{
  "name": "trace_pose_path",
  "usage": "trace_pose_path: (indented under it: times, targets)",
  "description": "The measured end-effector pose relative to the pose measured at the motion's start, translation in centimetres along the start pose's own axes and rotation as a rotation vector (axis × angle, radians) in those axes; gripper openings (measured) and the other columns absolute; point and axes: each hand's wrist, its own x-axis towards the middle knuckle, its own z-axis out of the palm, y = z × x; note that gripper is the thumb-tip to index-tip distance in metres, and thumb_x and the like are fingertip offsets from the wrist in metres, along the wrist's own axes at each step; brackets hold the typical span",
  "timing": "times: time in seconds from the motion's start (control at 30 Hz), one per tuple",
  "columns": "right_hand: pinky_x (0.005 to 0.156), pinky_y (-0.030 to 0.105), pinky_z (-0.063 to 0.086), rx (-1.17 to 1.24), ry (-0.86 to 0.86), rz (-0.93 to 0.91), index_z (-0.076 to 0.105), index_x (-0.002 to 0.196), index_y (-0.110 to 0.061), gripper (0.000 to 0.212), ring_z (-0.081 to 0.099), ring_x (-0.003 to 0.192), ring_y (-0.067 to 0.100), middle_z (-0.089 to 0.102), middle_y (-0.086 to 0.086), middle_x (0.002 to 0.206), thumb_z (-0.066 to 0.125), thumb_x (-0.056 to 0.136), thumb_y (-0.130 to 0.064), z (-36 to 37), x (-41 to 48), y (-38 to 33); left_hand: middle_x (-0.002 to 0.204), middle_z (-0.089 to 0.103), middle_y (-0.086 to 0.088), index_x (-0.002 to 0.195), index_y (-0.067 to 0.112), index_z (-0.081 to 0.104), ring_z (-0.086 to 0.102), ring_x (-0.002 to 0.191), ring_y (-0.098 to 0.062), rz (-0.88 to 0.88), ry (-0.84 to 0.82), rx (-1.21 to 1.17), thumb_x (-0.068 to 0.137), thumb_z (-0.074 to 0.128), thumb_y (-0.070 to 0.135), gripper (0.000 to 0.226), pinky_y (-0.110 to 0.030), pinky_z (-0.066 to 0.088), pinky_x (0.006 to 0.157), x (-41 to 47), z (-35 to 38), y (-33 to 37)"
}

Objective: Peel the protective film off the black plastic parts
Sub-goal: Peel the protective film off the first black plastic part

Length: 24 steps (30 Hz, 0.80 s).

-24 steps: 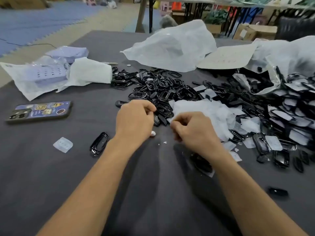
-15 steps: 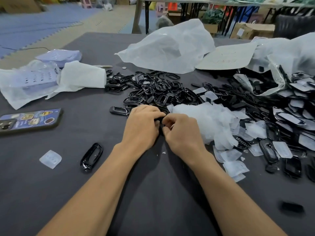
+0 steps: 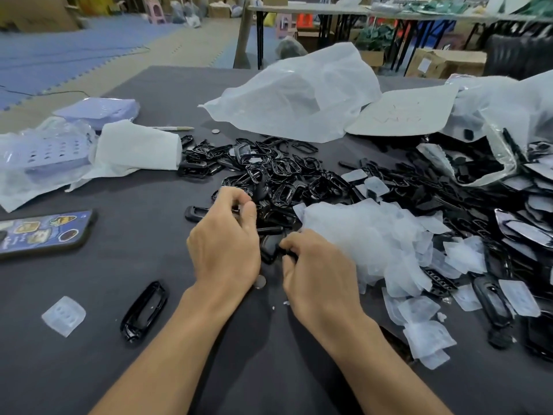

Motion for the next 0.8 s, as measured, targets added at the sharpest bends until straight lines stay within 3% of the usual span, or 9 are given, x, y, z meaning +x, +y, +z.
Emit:
trace_pose_path:
  times: [0.13,0.2,0.23,0.3,0.37,0.47,0.6,0.7,0.8]
  targets:
    - [0.071,0.033,0.05,0.072,0.071,0.034,0.075,0.092,-0.029,0.014,0.06,0.082,0.011,0.068,-0.014,0.086,0.066,0.095,-0.018,0.1,0.3,0.4,0.082,0.069,0.015,0.092,0.038,0.047,0.072,0.071,0.001,-0.078,-0.049,-0.279,0.106,0.051,0.021,0.021,-0.038,0.061,0.071,-0.2,0.1,0.3]
    - [0.068,0.021,0.045,0.307,0.103,0.091,0.074,0.087,-0.028,0.017,0.056,0.071,0.005,0.064,-0.018,0.075,0.069,0.094,-0.013,-0.1,0.8,0.6,0.088,0.071,0.024,0.093,0.04,0.051,0.07,0.078,0.009,-0.062,-0.068,-0.283,0.103,0.055,0.023,0.021,-0.018,0.057,0.074,-0.2,0.2,0.6]
    - [0.066,0.017,0.045,0.412,0.124,0.118,0.072,0.086,-0.029,0.019,0.058,0.067,0.005,0.064,-0.018,0.071,0.068,0.094,-0.012,-0.3,0.9,0.7,0.086,0.069,0.033,0.091,0.041,0.053,0.068,0.077,0.011,-0.046,-0.081,-0.264,0.101,0.059,0.024,0.02,-0.005,0.049,0.066,-0.2,0.3,0.7]
    - [0.062,0.021,0.049,0.582,0.154,0.162,0.068,0.088,-0.029,0.022,0.06,0.059,0.006,0.067,-0.01,0.068,0.062,0.099,-0.011,-0.7,1.1,0.8,0.079,0.063,0.042,0.085,0.038,0.061,0.066,0.071,0.013,-0.041,-0.123,-0.294,0.093,0.068,0.021,0.02,0.0,0.043,0.055,-0.3,0.4,0.7]
    - [0.056,0.03,0.05,0.704,0.159,0.195,0.065,0.091,-0.029,0.023,0.061,0.053,0.013,0.069,0.0,0.068,0.056,0.102,-0.011,-0.9,1.4,1.0,0.087,0.068,0.038,0.08,0.033,0.07,0.068,0.076,0.015,-0.068,-0.161,-0.374,0.084,0.078,0.011,0.023,-0.002,0.049,0.064,-0.2,0.8,0.3]
    - [0.053,0.033,0.049,0.815,0.162,0.245,0.068,0.089,-0.026,0.022,0.064,0.053,0.018,0.071,0.003,0.07,0.059,0.101,-0.01,-1.0,1.8,1.3,0.097,0.079,0.018,0.076,0.025,0.076,0.075,0.089,0.002,-0.141,-0.228,-0.56,0.076,0.081,-0.008,0.033,-0.015,0.058,0.082,0.5,1.2,-0.1]
    - [0.05,0.027,0.052,0.901,0.161,0.277,0.074,0.081,-0.021,0.021,0.066,0.051,0.019,0.071,0.006,0.065,0.07,0.093,-0.004,-1.1,2.0,1.5,0.092,0.081,-0.004,0.094,0.015,0.078,0.078,0.091,-0.015,-0.224,-0.34,-0.776,0.075,0.072,-0.024,0.044,-0.021,0.059,0.077,1.0,1.2,-0.4]
    - [0.061,0.029,0.06,0.925,0.156,0.275,0.078,0.083,-0.021,0.025,0.073,0.059,0.023,0.076,0.003,0.074,0.073,0.089,0.003,-1.2,2.1,1.5,0.095,0.081,-0.006,0.098,0.015,0.078,0.078,0.088,-0.015,-0.314,-0.404,-0.899,0.076,0.068,-0.027,0.049,-0.019,0.059,0.074,1.0,1.0,-0.3]
    - [0.063,0.033,0.061,0.93,0.167,0.294,0.078,0.083,-0.02,0.023,0.073,0.059,0.025,0.077,0.004,0.073,0.077,0.086,0.003,-1.3,2.2,1.1,0.098,0.081,-0.006,0.108,0.018,0.075,0.078,0.089,-0.014,-0.397,-0.475,-0.983,0.08,0.065,-0.027,0.053,-0.018,0.058,0.071,1.2,0.8,-0.3]
